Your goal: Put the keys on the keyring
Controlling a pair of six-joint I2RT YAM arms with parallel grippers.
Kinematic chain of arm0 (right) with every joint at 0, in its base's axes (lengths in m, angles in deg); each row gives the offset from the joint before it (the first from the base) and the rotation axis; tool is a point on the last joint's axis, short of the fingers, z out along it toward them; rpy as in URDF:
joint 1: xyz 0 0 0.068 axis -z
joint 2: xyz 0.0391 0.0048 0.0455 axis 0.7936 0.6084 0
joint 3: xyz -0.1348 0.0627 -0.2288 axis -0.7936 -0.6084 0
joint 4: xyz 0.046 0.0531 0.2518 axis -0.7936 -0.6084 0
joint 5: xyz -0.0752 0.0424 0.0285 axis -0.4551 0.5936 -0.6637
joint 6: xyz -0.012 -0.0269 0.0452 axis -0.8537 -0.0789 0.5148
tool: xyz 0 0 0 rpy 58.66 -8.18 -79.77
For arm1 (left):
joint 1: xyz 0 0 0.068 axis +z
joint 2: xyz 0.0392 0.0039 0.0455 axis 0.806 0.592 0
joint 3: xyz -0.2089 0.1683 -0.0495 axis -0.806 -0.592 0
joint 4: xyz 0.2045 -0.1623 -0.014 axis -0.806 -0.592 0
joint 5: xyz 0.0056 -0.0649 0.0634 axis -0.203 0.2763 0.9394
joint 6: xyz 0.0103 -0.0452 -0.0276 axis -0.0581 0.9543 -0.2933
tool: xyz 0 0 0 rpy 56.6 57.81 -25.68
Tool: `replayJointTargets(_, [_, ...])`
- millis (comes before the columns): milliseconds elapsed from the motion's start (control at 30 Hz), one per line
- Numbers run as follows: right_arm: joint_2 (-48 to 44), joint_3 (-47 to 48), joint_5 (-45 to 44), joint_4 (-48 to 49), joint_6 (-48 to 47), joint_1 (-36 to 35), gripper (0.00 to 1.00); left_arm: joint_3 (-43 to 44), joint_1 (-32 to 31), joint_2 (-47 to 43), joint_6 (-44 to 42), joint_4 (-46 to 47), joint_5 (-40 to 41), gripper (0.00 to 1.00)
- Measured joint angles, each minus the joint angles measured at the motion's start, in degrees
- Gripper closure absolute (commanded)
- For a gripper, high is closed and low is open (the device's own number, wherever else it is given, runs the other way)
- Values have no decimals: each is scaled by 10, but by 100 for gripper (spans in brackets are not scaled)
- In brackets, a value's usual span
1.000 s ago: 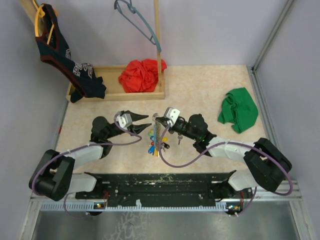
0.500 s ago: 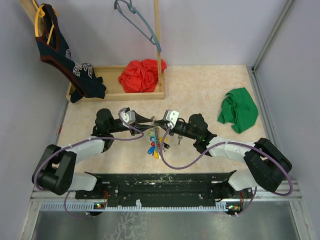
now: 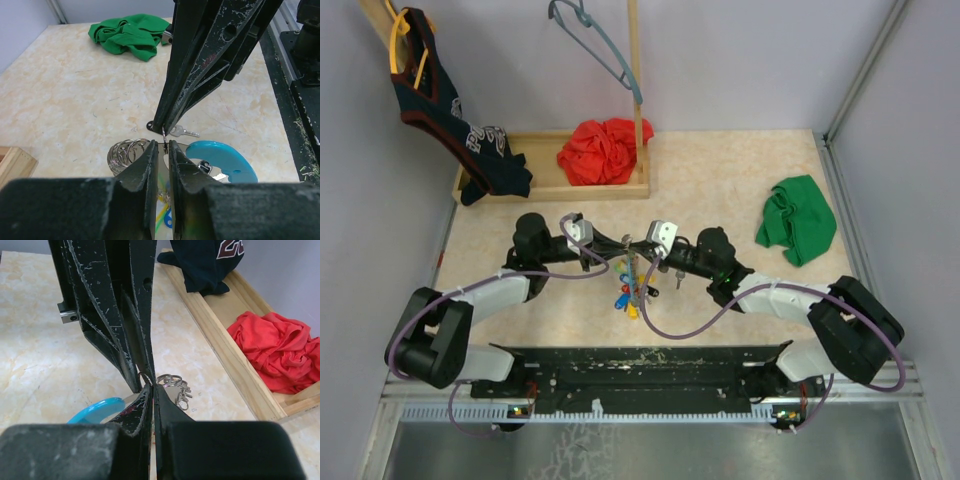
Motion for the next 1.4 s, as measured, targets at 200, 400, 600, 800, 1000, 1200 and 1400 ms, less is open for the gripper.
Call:
replayJointTargets(200, [0,3,4,-12,-1,0,100,0,0,0,-3,-9,0,100])
replayJointTargets(400, [-9,4,3,-26,3,0,94,0,0,0,-8,-9,2,100])
replayJointTargets(600, [-72,4,-30,-78,24,0,86,-2,0,-4,-19,-12,21,100])
replayJointTargets(800, [-153,19,-102,-198,74,0,76,-14,1,-15,-40,-18,39,100])
replayJointTargets(1000, [-165,54,-179,-372,127,0,67,-22,1,-26,-56,-19,43,100])
replayJointTargets(1200, [-105,113,-221,-512,158,8,65,-26,1,-30,-64,-19,46,100])
replayJointTargets(1400, [-12,167,-238,-608,162,24,64,-30,1,-37,-73,-31,58,100])
